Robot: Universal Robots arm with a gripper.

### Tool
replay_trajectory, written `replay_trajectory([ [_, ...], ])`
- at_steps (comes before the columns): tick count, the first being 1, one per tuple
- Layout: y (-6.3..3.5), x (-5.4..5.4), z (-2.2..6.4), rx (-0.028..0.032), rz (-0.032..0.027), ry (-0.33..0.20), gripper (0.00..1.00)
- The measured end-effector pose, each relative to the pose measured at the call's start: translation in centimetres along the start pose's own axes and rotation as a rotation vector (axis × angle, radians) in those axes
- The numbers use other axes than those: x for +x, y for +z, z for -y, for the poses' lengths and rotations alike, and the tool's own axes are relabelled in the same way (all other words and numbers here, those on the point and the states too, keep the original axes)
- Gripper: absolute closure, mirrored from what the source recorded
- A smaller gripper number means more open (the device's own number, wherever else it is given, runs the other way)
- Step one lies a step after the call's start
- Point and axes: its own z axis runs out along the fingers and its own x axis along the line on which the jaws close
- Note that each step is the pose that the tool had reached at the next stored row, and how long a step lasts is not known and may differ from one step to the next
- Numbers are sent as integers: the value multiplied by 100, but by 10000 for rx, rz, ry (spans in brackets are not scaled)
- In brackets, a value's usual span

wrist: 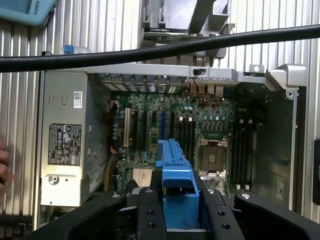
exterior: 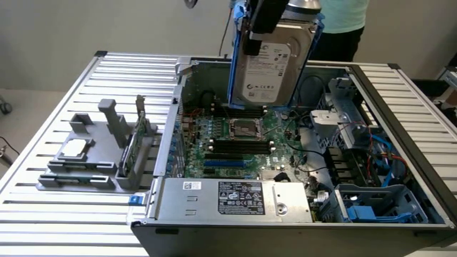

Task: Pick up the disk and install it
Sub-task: 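Pick up the disk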

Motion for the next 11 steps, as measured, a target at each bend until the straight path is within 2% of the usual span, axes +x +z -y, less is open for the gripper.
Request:
replay_trajectory([
  [4, -14, 99, 135, 0, 0, 0, 67],
  [11, -41, 182, 403, -1, -2, -25, 67],
])
